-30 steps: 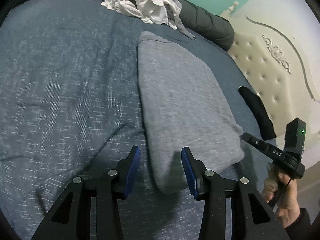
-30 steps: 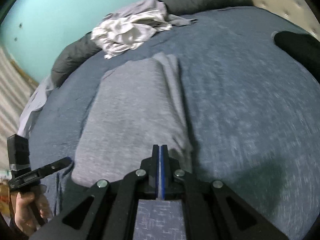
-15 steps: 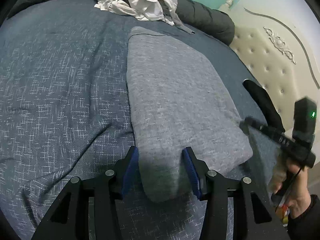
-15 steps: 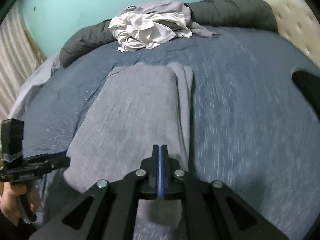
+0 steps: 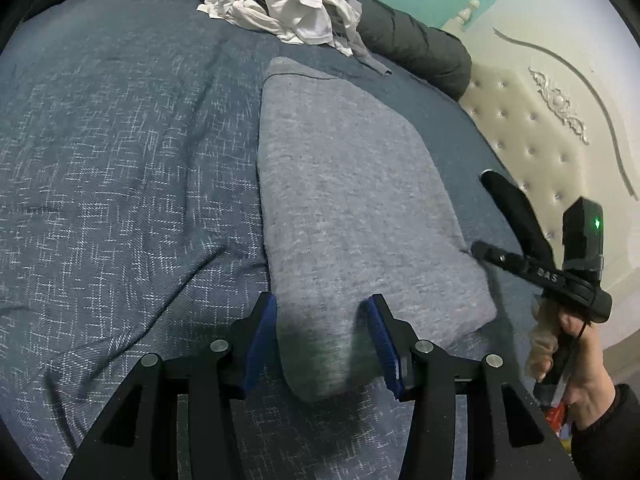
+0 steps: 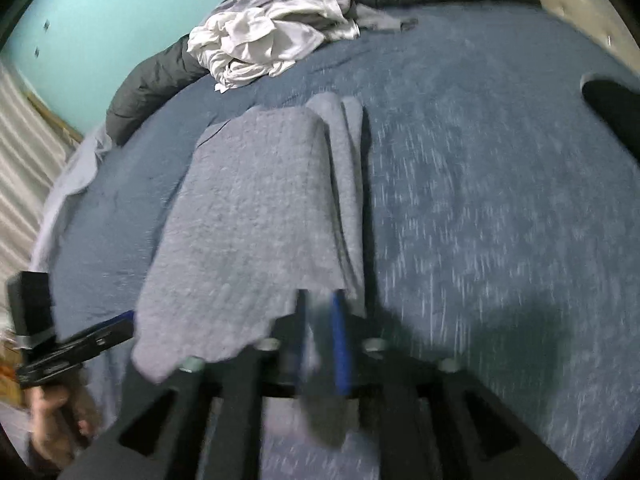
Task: Fold clothes
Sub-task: 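Grasp the end of the folded grey sweatshirt with both grippers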
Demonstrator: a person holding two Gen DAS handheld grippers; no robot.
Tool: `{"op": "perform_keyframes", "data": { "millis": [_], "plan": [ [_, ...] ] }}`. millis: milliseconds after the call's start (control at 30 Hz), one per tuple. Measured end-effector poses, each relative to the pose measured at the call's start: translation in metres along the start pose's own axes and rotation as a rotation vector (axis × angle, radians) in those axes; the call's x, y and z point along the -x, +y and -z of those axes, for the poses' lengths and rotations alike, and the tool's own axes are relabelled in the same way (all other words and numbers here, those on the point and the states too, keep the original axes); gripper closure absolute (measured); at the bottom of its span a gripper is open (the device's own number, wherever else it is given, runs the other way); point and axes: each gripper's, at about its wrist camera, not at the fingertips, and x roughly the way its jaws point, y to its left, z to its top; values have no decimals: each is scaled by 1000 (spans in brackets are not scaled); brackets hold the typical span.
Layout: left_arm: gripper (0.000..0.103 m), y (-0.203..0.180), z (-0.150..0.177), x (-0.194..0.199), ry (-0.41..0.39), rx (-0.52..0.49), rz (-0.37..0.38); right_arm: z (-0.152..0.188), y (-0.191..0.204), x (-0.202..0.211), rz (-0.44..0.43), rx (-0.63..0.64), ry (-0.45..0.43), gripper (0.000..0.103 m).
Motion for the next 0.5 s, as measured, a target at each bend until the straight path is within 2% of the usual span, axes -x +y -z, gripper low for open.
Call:
{"op": "perform_keyframes", "data": {
  "millis": [33,67,100,233,367,433,500],
  "plan": [
    [48,0,0,-2,8,3,9,1,-1,-2,-11,-11,11,46],
    [39,0,0,-5,23,4,17,2,-2,-4,-22,-23,21,43],
    [35,0,0,-8,37,6,24,3,-4,-6,-33,-34,32,43],
    [35,5,0,-21,65,48,66,8,-9,-14,-76,-80,75,41],
    [29,19,-1,-33,84,124,129,13,-13,-21,-119,-126,118,32],
    [27,26,1,-40,98,173,167,15,-16,-25,-141,-149,139,32],
    [27,25,1,-43,100,179,177,17,-16,-29,-154,-161,156,32]
  ]
}}
